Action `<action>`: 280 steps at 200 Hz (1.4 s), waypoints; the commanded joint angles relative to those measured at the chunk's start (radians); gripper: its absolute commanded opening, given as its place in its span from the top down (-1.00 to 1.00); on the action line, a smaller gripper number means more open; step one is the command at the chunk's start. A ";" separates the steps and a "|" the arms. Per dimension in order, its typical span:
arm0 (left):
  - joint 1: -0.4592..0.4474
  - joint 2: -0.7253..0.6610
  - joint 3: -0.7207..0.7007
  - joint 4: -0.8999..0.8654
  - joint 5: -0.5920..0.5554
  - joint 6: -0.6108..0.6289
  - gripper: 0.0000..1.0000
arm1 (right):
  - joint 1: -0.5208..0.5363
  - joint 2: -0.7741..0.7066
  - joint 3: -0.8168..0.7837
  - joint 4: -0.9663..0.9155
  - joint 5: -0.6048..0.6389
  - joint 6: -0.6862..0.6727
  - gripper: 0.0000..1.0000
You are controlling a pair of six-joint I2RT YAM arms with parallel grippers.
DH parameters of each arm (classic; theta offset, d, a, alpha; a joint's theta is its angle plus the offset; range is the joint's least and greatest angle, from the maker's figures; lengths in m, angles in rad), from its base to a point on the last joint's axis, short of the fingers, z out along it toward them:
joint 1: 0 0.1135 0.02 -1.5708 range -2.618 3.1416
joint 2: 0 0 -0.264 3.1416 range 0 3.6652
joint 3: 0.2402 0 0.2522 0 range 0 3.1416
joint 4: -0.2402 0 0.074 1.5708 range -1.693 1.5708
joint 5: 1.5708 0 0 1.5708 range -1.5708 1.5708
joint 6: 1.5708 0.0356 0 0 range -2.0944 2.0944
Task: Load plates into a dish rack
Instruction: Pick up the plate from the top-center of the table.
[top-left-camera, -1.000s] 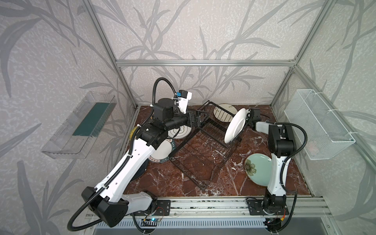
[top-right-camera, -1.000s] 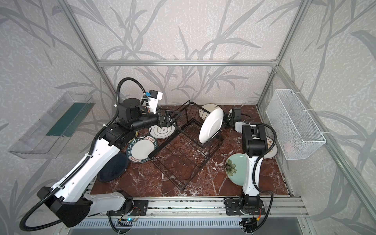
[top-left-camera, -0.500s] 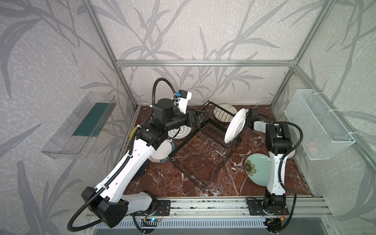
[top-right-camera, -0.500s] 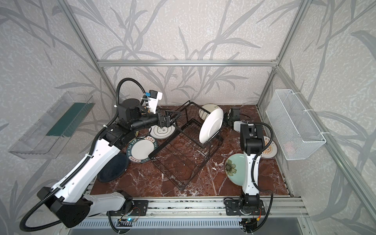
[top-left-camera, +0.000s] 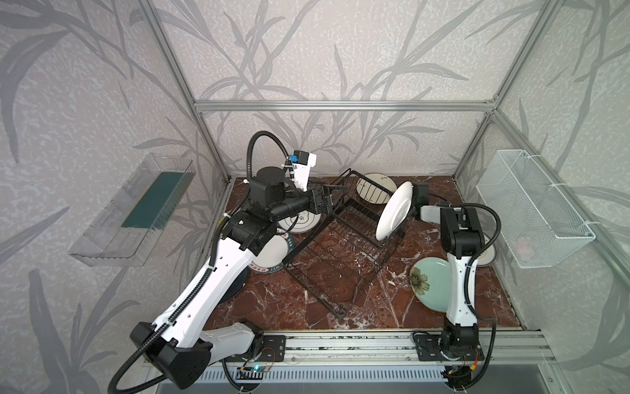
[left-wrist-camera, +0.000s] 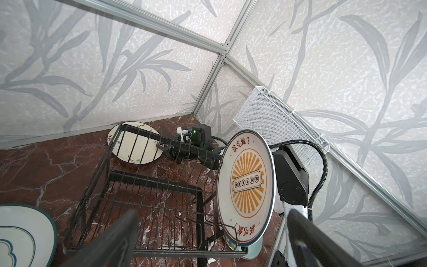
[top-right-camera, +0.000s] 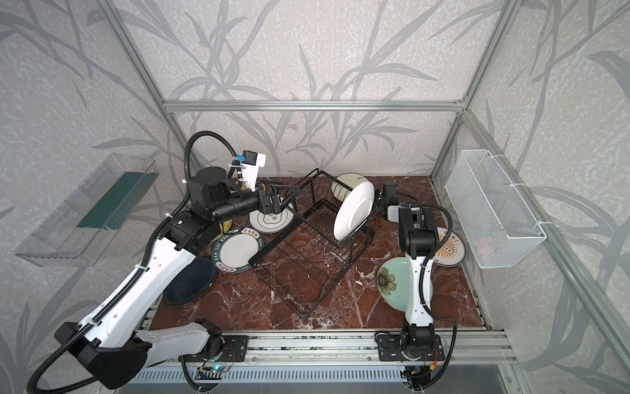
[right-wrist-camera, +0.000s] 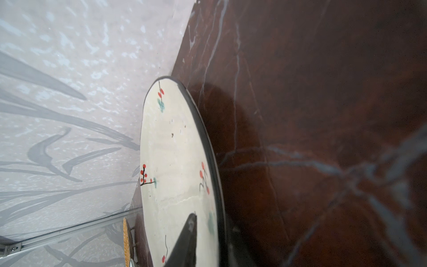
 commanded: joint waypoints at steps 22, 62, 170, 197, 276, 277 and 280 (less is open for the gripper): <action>0.004 -0.032 -0.019 0.027 -0.001 -0.002 -0.98 | 0.006 0.029 -0.035 0.056 0.032 0.021 0.88; 0.005 -0.048 -0.033 0.014 -0.023 0.016 -0.99 | 0.002 -0.037 -0.054 0.089 0.025 0.047 1.00; 0.005 -0.046 -0.101 0.089 -0.067 -0.001 -0.98 | -0.028 -0.284 -0.077 0.159 0.042 0.175 1.00; 0.005 -0.060 -0.115 0.099 -0.110 0.017 -0.98 | -0.035 -0.361 -0.057 0.100 0.052 0.171 1.00; 0.003 -0.023 -0.120 0.200 -0.131 0.048 -0.98 | -0.028 -0.595 0.097 -0.255 0.115 0.087 1.00; 0.002 -0.021 -0.119 0.201 -0.130 0.049 -0.98 | -0.028 -0.598 0.100 -0.261 0.117 0.086 1.00; 0.003 -0.018 -0.116 0.200 -0.132 0.051 -0.98 | -0.028 -0.603 0.111 -0.280 0.120 0.082 1.00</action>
